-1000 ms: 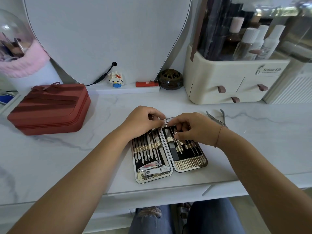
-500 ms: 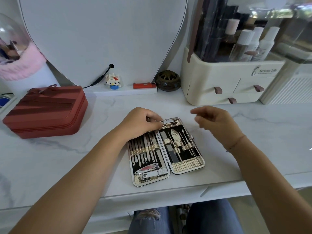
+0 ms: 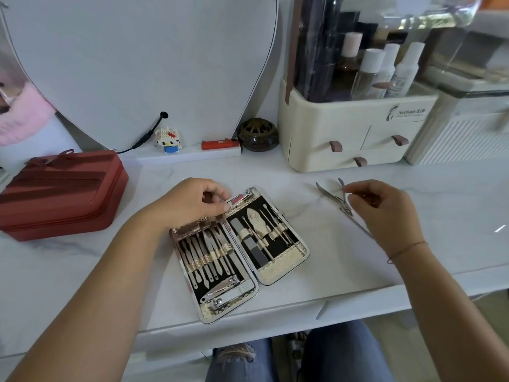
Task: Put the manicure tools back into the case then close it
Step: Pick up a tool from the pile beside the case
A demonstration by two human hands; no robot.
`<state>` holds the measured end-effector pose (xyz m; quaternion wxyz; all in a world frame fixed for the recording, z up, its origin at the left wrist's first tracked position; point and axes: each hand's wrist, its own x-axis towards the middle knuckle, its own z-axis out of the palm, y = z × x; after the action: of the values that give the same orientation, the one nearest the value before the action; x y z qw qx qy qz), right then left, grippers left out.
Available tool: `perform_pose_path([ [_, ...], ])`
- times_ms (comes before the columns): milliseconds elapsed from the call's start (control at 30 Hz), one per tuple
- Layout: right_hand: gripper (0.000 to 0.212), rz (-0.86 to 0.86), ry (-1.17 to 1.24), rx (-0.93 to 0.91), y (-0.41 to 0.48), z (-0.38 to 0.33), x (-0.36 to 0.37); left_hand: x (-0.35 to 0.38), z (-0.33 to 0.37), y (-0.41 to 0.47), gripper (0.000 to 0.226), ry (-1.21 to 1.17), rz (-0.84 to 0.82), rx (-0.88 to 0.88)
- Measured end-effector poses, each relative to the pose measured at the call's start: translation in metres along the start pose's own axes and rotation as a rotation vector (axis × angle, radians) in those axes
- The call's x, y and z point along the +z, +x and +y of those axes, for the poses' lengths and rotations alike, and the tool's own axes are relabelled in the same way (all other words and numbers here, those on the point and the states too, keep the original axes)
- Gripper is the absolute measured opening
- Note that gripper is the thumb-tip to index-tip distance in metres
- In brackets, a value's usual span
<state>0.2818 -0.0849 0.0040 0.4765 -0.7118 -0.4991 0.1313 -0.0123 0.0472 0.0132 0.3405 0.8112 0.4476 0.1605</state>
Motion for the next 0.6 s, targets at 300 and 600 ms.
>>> perform_pose_path([
  [300, 0.008, -0.16, -0.194, 0.137, 0.011, 0.01, -0.019, 0.018, 0.035, 0.019, 0.013, -0.02, -0.219, 0.004],
  [600, 0.017, -0.332, -0.548, 0.174, 0.005, -0.003, -0.015, 0.022, 0.031, 0.024, 0.019, -0.122, -0.112, 0.022],
])
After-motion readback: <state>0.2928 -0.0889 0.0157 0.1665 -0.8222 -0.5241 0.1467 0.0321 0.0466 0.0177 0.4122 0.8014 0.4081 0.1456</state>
